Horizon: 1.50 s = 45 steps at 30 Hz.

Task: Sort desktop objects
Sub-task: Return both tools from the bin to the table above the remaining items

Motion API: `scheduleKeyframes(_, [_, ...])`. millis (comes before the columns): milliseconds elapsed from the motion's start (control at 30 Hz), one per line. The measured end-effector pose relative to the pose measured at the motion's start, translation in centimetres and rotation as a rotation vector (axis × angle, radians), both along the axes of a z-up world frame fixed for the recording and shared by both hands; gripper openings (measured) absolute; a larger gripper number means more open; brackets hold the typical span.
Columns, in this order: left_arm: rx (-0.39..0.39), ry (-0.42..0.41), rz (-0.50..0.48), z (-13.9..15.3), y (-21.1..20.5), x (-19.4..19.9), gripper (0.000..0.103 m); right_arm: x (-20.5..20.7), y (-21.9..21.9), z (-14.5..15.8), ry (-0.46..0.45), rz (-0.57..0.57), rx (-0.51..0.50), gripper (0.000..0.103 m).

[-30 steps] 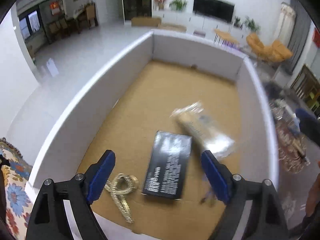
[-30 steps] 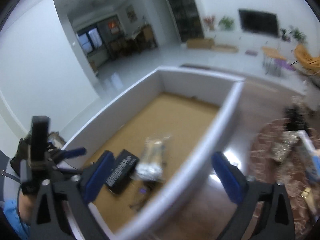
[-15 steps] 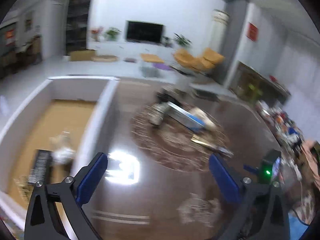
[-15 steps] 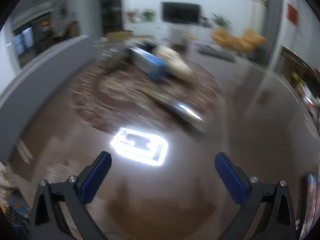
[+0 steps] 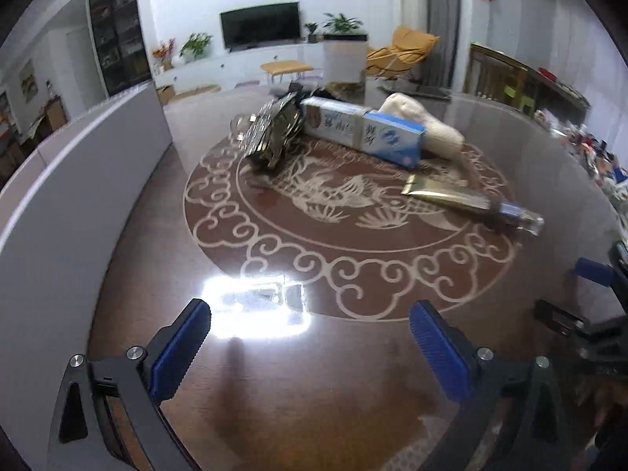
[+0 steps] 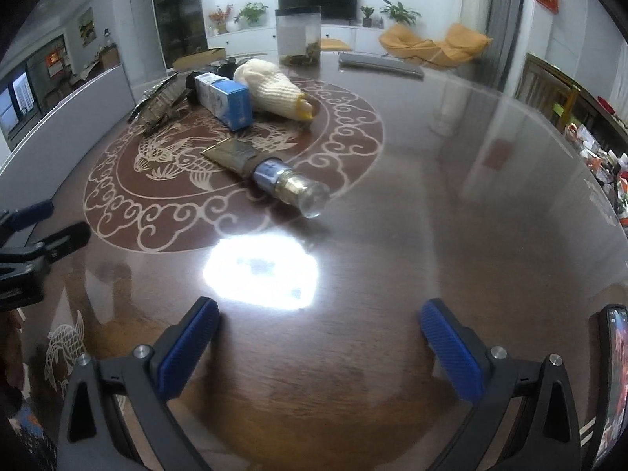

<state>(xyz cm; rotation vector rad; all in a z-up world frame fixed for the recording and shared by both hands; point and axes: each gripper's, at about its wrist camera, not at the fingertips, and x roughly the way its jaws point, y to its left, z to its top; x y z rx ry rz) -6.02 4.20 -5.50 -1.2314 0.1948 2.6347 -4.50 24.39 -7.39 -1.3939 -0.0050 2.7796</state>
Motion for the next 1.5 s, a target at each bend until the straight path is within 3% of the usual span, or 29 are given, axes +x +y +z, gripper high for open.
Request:
scheduleKeyframes(200, [0.006,-0.078,0.020,-1.1,-0.6,-1.0,0.103,0.3,0.2,0.1,0.004,-0.022,0.002,0.103])
scheduleKeyframes(633, [0.006,-0.073,0.023,-1.3,-0.5,-1.0,0.103,1.1,-0.6,0.5,0.035,-0.060,0.095,0.103])
scheduleKeyframes(1100, [0.005,-0.073,0.022,-1.3,-0.4,-1.0,0.103,0.9,0.6,0.4,0.006,-0.071,-0.005,0.103])
scheduleKeyframes(1500, [0.005,-0.073,0.023,-1.4,-0.4,-1.1,0.103,1.1,0.6,0.5,0.003,-0.066,0.003,0.103])
